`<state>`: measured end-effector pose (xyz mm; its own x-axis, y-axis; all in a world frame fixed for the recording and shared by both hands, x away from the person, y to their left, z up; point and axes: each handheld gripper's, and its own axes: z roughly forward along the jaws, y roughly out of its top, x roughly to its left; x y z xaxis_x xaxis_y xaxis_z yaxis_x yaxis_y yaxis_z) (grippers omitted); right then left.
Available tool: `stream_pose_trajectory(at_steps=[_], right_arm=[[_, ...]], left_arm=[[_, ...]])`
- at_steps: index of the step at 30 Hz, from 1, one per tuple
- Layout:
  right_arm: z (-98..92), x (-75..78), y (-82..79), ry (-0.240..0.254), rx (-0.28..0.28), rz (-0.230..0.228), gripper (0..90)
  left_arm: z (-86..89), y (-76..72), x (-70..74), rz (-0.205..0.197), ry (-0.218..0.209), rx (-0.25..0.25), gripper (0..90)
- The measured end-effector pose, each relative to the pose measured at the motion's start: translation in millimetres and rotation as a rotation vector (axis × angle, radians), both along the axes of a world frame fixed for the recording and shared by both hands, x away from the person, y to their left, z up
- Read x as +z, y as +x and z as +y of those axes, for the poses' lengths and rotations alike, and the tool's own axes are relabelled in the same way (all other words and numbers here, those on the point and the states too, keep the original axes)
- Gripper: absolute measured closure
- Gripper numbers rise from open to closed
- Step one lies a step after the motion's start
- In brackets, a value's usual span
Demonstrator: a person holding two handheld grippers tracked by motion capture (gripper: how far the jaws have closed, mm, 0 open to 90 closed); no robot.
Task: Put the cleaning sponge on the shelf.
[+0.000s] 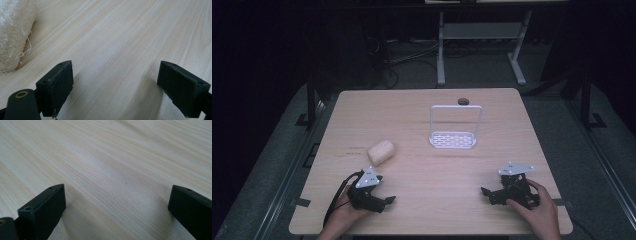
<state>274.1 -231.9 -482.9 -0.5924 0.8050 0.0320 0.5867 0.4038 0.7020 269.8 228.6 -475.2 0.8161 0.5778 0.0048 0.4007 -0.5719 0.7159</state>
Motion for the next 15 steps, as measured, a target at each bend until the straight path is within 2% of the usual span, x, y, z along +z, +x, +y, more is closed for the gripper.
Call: stream_pose_trajectory(at_steps=[12, 15], right_arm=[[0.1, 0.0, 0.7, 0.002, 0.0, 0.001, 1.2], [0.0, 0.1, 0.7, 0.001, 0.001, 0.001, 1.2]], left_arm=[[0.2, -0.2, -0.2, -0.001, -0.005, -0.003, 13.1], [2.1, -2.6, 2.2, 0.012, 0.015, -0.006, 13.5]])
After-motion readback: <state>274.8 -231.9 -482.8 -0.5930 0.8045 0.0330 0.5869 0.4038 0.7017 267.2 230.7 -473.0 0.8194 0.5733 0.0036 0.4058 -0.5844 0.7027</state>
